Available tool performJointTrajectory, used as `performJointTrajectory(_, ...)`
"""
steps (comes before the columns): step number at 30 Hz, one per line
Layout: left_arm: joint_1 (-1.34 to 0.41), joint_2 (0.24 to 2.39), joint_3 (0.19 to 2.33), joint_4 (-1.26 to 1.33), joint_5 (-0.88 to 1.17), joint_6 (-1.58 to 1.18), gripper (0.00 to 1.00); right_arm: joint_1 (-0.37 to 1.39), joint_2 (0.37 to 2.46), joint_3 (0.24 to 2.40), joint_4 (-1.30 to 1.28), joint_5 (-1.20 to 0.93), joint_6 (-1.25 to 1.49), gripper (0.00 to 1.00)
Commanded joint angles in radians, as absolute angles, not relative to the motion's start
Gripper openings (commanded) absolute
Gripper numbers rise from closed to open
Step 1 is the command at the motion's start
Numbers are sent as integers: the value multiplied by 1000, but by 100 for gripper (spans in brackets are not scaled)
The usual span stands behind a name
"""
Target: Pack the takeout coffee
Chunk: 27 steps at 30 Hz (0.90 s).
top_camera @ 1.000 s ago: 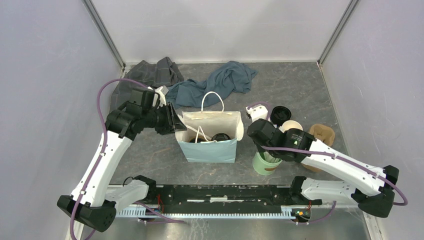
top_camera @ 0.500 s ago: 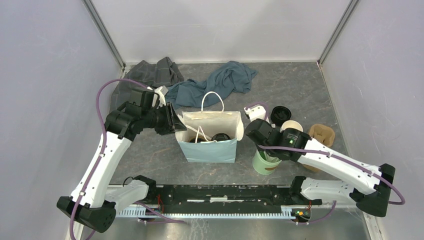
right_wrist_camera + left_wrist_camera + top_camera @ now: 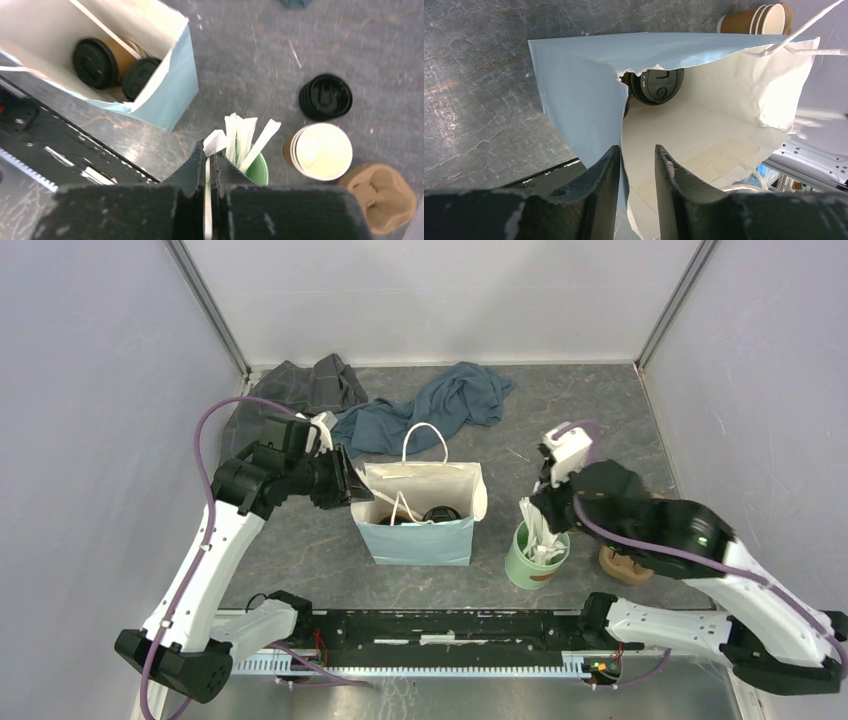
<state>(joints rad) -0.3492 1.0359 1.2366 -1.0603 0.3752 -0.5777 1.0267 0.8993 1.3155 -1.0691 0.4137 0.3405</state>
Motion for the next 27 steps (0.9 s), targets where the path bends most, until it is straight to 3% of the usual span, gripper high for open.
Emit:
performJointTrajectory(1, -350, 1047, 1247, -1028, 400, -573, 38, 1025, 841, 1407, -1063, 392, 223, 0)
performJointTrajectory(6, -350, 1051, 1247, -1025, 401, -569, 38, 1025, 897, 1457, -1038, 463, 184, 0)
performJointTrajectory(14, -350, 1048, 1246, -1026, 401, -571, 38, 1025, 1010, 1790, -835, 411, 21, 0)
performJointTrajectory(18, -349, 1050, 1244, -1025, 401, -571, 38, 1026, 1039, 1804, -646, 217, -69, 0)
performJointTrajectory(27, -350, 1055, 1256, -1021, 402, -567, 38, 1026, 1207, 1760, -550, -219, -43, 0)
